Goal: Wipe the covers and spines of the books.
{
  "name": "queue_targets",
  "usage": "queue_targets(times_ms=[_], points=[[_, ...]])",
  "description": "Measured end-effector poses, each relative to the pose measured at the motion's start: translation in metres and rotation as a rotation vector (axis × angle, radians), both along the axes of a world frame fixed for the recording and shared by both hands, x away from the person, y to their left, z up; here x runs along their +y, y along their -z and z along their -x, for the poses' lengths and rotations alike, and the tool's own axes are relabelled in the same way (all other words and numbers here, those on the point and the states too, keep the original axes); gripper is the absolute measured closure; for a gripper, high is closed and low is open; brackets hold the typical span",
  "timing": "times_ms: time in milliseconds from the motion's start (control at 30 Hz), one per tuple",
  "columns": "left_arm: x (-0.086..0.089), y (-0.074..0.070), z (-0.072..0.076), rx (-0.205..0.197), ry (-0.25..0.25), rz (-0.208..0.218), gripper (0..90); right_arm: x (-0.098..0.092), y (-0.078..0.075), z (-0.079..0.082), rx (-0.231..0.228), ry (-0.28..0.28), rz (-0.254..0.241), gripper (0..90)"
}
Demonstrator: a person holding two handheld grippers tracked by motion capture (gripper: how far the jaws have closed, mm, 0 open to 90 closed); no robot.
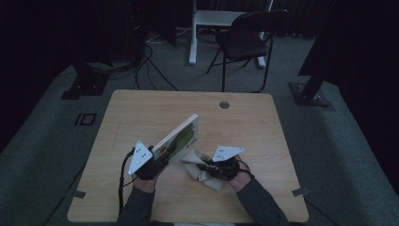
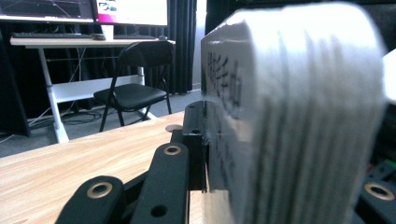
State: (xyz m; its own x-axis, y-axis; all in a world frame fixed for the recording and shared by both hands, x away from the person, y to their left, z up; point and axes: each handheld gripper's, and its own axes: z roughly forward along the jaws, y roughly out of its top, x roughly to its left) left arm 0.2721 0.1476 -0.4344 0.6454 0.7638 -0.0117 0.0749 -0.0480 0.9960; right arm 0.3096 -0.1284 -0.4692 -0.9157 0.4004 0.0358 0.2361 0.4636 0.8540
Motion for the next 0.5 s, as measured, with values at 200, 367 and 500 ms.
queue_targets(times_ms=[200, 367, 500], points=[[0.0, 0.002, 0.0, -0.012, -0.025, -0.013, 77.8, -0.011, -0.006, -0.001, -0.008, 0.031, -0.021, 82.6], [0.0, 0.004, 0.0, -0.014, -0.038, -0.021, 77.8, -0.016, -0.01, -0.001, -0.018, 0.043, -0.034, 82.6], [-0.001, 0.004, 0.0, -0.016, -0.043, -0.033, 77.8, -0.019, -0.013, -0.001, -0.025, 0.051, -0.04, 82.6]])
